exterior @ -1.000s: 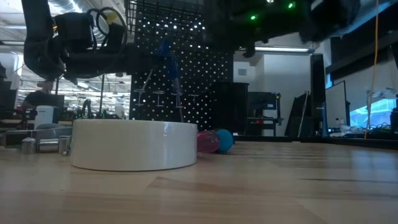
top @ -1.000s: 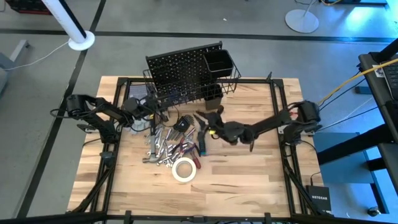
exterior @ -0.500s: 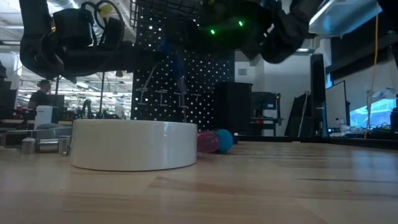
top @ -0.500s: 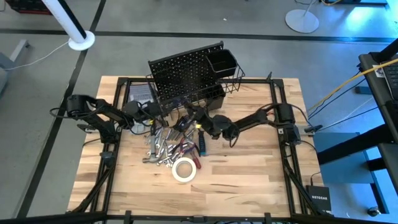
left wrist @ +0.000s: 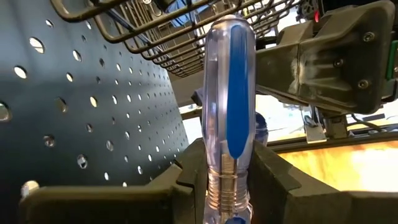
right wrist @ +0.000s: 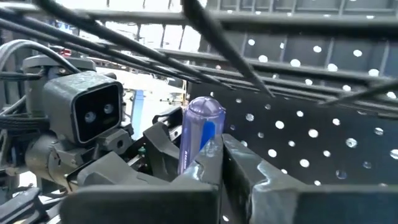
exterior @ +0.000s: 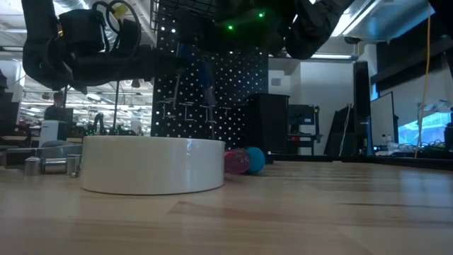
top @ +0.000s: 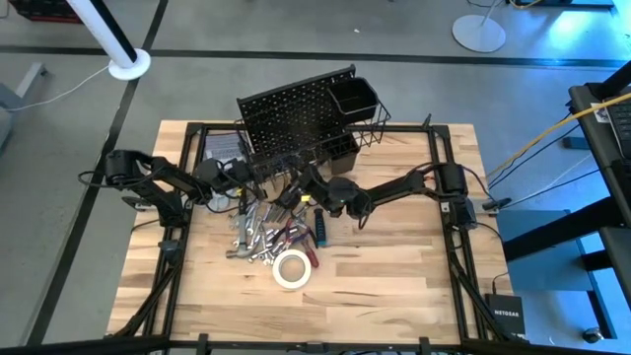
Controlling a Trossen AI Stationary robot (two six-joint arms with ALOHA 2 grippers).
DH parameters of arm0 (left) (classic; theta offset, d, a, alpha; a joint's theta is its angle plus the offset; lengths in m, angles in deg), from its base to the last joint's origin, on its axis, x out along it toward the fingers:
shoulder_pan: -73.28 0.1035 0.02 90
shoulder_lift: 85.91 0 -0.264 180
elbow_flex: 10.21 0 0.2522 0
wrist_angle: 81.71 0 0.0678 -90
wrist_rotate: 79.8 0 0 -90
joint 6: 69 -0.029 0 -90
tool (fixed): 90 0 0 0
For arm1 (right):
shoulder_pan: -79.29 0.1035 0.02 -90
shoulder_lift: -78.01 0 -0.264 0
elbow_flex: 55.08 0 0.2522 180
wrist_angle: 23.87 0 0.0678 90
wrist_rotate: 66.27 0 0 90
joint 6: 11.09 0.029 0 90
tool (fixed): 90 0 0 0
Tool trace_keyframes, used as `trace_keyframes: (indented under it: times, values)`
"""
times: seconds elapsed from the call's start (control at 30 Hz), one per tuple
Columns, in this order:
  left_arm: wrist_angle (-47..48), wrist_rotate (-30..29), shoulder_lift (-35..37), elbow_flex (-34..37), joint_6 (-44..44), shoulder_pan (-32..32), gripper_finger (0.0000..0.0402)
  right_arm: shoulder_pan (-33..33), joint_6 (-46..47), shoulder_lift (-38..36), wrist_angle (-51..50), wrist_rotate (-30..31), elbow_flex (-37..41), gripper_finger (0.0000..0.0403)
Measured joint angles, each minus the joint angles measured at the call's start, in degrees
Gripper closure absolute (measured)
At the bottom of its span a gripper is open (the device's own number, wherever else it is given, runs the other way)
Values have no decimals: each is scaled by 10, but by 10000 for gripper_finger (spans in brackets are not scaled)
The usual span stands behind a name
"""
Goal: Hang tools onto peg board
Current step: Hang the blue screwdriver on the pegboard
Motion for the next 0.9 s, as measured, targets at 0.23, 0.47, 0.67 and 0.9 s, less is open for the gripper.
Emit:
trace_keyframes:
  times: [0.23, 0.47, 0.67, 0.9]
  values:
    - [8, 0, 0, 0, 23, 0, 321, 0, -3, 0, -10, -2, 0, 398]
    - [65, -28, -1, 2, 58, -1, 319, 0, -2, 0, -33, -8, 0, 395]
    - [112, -31, -2, 2, 62, -1, 322, 0, 0, 0, -57, -18, -2, 396]
    - [133, -39, -1, 2, 75, -1, 310, 1, 1, 0, -66, -11, -2, 395]
